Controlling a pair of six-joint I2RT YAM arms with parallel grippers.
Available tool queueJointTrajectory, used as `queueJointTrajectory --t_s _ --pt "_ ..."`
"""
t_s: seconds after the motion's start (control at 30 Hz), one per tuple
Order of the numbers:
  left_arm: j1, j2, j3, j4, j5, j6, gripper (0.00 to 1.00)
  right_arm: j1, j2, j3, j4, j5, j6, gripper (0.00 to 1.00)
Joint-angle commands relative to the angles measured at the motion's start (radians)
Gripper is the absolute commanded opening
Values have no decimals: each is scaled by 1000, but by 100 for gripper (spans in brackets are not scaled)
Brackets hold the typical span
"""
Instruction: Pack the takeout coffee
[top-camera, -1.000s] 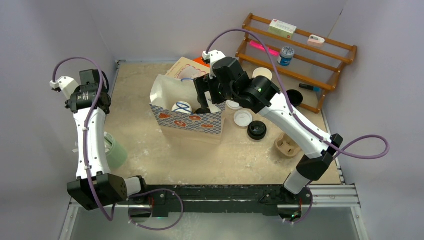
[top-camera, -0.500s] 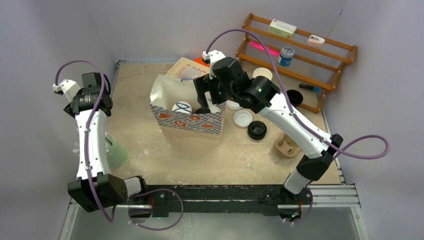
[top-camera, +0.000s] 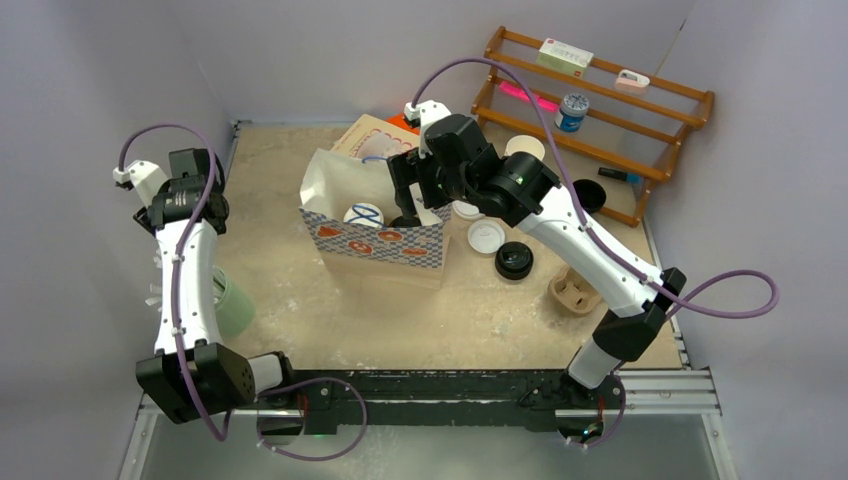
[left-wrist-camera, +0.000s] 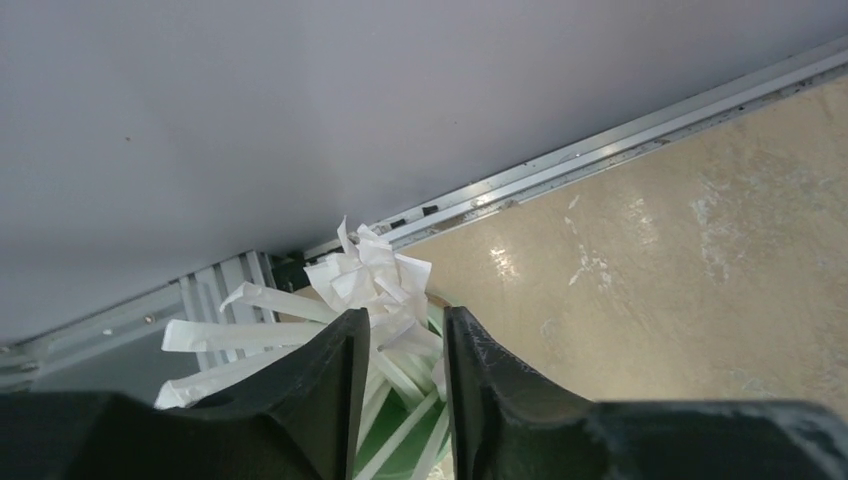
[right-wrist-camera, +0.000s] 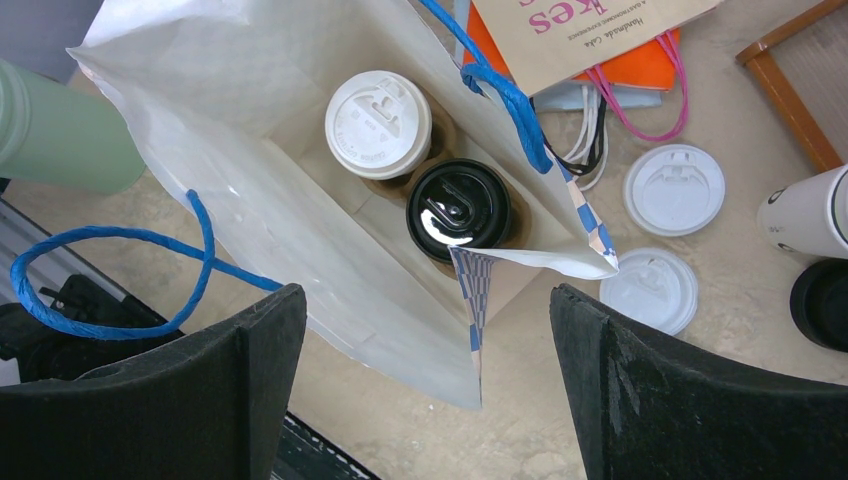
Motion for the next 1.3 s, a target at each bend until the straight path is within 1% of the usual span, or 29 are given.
queueJointTrajectory --t_s 0.0,0.03,0.07,0.23,0.33,0.43,0.53,0.57,0.6,0.67,0.73,0.77,0.8,0.87,0.93,1.03,1.17,1.23,1.27 --pt "2 14 0 57 -62 26 19 -6 -31 6 16 6 -15 93" --pt "2 19 17 55 -65 28 2 -6 -31 5 17 5 -15 93" --pt "2 25 42 45 -67 27 0 -5 -31 5 18 4 -17 93" --pt "-18 27 177 -24 -68 11 0 -5 -31 3 17 5 -18 93" --pt "-28 28 284 -64 -17 7 0 -5 -28 4 19 -2 -17 93" --pt "-34 28 423 -99 9 16 0 -5 -26 3 18 -8 -14 93" --pt "-35 18 558 -90 81 46 0 -6 -26 -1 19 -12 -13 93" --pt "-36 7 597 -64 124 60 0 -5 -26 -3 20 -13 -14 92" --pt "-35 -20 623 -13 200 98 0 -5 -27 -2 21 -14 -11 92" --pt "-35 -81 626 156 380 194 0 -5 -29 -4 21 -14 -12 92" --pt "-36 -141 586 379 552 200 0 -5 -32 -7 23 -12 -10 92" --pt "-35 -160 573 455 634 186 0 -5 -33 -9 24 -9 -9 92" --pt "-35 -168 565 519 703 158 0 -5 -34 -9 23 -6 -9 92" --pt "-36 -163 565 591 813 96 0 -5 -35 0 21 30 -20 90" --pt "-36 -148 550 648 944 33 0 -5 -39 23 10 158 -22 90" --pt "-40 -133 476 744 1106 -85 0 -5 -62 42 -37 329 16 91" --pt "-52 -106 365 853 1275 -262 0 -5 -84 36 -53 455 38 91" --pt "-86 -80 335 862 1343 -311 0 -5 -88 20 -69 554 51 92" --pt "-111 -66 323 859 1353 -318 0 -5 -92 11 -75 590 62 93"
